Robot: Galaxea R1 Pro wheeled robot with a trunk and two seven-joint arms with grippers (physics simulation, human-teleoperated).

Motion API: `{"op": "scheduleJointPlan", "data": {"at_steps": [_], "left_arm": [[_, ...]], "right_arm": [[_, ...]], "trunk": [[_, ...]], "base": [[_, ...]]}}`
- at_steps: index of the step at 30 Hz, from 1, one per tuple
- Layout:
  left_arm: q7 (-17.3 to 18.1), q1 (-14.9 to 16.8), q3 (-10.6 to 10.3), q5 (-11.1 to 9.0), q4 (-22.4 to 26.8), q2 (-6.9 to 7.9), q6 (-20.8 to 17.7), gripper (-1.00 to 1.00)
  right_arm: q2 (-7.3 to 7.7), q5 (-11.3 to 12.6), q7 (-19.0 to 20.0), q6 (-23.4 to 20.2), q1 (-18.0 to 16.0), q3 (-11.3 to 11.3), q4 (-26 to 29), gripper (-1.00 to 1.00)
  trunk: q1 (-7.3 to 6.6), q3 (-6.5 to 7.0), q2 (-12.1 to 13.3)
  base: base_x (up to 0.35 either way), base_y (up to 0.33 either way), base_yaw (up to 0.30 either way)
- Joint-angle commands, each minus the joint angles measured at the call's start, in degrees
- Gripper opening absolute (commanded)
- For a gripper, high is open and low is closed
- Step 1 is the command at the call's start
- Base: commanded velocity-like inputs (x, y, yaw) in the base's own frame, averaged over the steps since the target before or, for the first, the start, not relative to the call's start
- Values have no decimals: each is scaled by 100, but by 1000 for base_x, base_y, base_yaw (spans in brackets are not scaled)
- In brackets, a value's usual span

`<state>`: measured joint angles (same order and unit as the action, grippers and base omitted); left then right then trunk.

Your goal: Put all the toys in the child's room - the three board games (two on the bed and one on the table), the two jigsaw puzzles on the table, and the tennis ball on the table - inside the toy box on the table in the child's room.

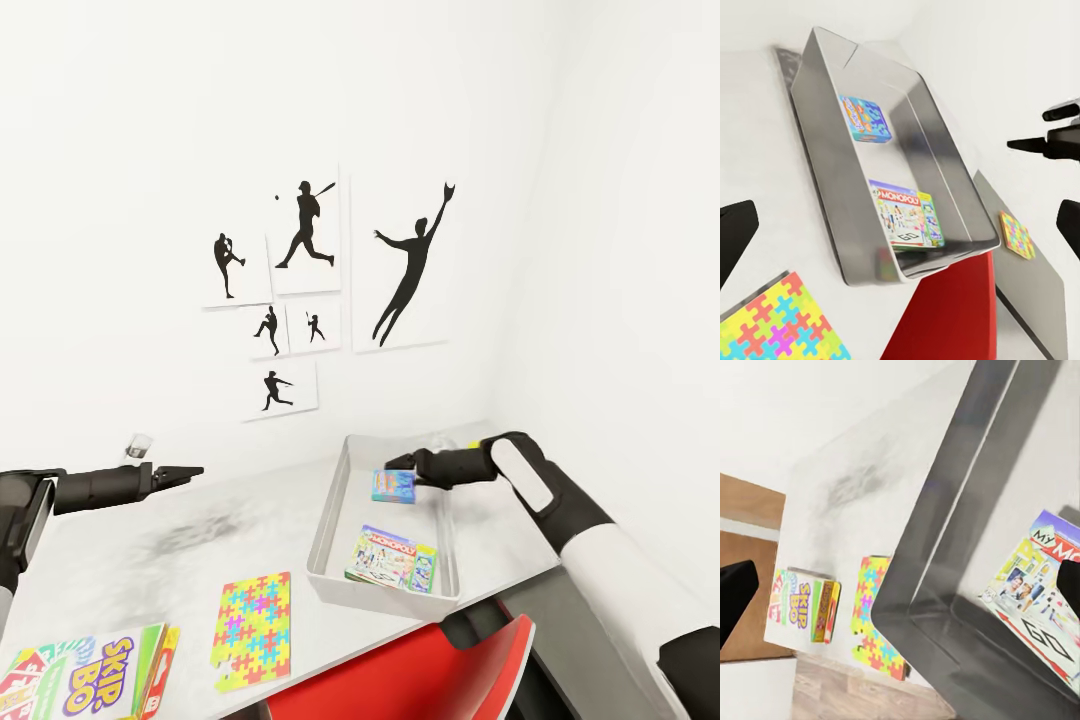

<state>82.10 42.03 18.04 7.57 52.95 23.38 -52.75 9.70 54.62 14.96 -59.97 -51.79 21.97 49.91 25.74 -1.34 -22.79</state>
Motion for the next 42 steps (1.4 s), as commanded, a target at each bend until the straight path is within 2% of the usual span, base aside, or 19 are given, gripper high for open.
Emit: {"op": "scheduleJointPlan", "data": {"at_steps": [1,5,6,7,9,12,15,18,20,21,22,25,31,36,42], "left_arm": [[52,7,14,60,4,-3,-60,100],[52,7,15,60,4,-4,-60,100],[52,7,14,60,4,-6,-60,100],[52,7,13,60,4,-6,-60,100],[52,7,10,60,4,-6,-60,100],[52,7,8,60,4,-7,-60,100],[52,7,7,60,4,-8,-60,100],[58,7,7,60,4,-8,-60,100],[75,7,7,60,4,-8,-60,100],[124,7,7,60,4,-8,-60,100],[133,7,7,60,4,-8,-60,100],[140,7,4,62,4,-15,-60,100],[147,7,12,64,4,-17,-60,100],[176,7,22,75,4,-3,-60,100],[184,7,23,75,4,-2,-60,100]], "right_arm": [[26,-19,59,-3,42,7,94,100],[70,161,57,146,377,-124,382,100],[82,187,61,336,478,-177,423,100],[97,212,64,708,628,-231,453,100],[119,226,66,1026,782,-259,472,100],[203,239,107,1264,931,-277,494,100],[295,246,331,1365,1022,-294,518,100],[355,249,863,1420,1112,-395,531,100],[367,250,1260,1450,1208,-521,536,100],[344,245,1887,1828,1502,-836,555,100],[343,246,1995,2025,1595,-905,565,100],[367,253,2169,2407,1810,-1003,684,100],[383,228,2714,2637,2143,-1309,1094,100],[387,201,2821,2728,2243,-1411,1104,100],[389,193,2837,2909,2338,-1555,1116,100]], "trunk": [[4,-14,-13],[4,-14,-13],[4,-14,-13],[4,-14,-13],[4,-14,-13],[4,-14,-13],[4,-14,-13],[4,-14,-13],[4,-14,-13],[4,-14,-13],[4,-14,-13],[4,-14,-13],[4,-14,-13],[4,-12,-13],[4,1,-13]], "base": [[0,0,0],[0,0,0],[0,0,0],[0,0,0],[0,0,0],[0,0,0],[0,0,0],[0,0,0],[0,0,0],[0,0,0],[0,0,0],[0,0,0],[-24,1,0],[-184,84,50],[-251,148,236]]}}
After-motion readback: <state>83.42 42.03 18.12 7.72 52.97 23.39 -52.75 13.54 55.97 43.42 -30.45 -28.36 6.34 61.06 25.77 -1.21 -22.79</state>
